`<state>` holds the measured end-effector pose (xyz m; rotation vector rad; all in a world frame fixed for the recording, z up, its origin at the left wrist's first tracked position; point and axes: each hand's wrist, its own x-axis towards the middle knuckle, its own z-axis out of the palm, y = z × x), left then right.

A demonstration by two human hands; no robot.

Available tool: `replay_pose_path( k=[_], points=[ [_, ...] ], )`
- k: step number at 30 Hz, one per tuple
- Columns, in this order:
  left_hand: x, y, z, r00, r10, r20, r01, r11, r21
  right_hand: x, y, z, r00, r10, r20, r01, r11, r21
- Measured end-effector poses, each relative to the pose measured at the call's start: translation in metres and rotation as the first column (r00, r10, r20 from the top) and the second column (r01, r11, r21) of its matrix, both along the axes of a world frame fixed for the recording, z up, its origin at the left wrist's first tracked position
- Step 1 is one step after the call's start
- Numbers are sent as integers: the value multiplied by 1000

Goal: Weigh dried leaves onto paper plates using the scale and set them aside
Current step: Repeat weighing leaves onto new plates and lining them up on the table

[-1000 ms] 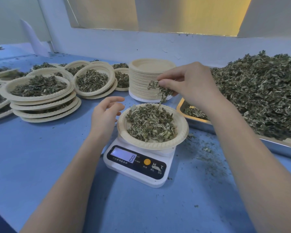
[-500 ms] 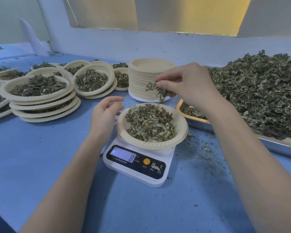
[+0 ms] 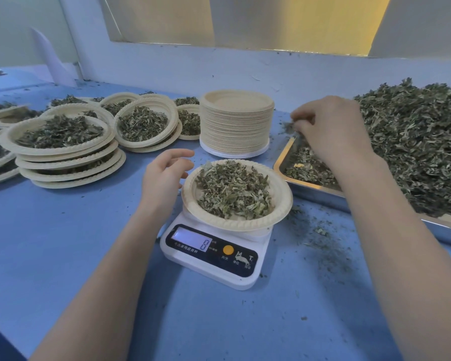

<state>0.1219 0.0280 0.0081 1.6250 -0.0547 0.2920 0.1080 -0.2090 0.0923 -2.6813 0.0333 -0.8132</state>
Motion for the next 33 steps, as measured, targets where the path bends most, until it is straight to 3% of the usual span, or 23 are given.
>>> replay_pose_path(
  k=[3,5,8,12,14,21,29,33],
  points=[
    [0,-1,0,1000,2,-3,-2,1000,0,-1,-3,-2,972,-72,-223,35,985,-167],
    [0,-1,0,1000,3,-3,-3,1000,3,-6,8,0,932,136,-337,-161,986,-46],
    [0,0,0,1000,3,-3,-3,1000,0,-16,29,5,770,446,-455,-413,893,178],
    [0,1,-1,1000,9,1,-9,1000,5,-21,42,4,575,502,-646,-515,836,191],
    [0,1,-1,1000,6,2,-6,1000,6,-19,44,1,574,489,-657,-519,838,170],
    [1,2,0,1000,3,9,-3,1000,5,-14,43,-3,700,519,-491,-494,848,193],
    [1,3,-1,1000,6,13,-6,1000,5,-17,48,-4,649,534,-542,-501,836,223],
    [2,3,-2,1000,8,17,-8,1000,11,-17,41,1,713,509,-482,-473,857,206]
  ],
)
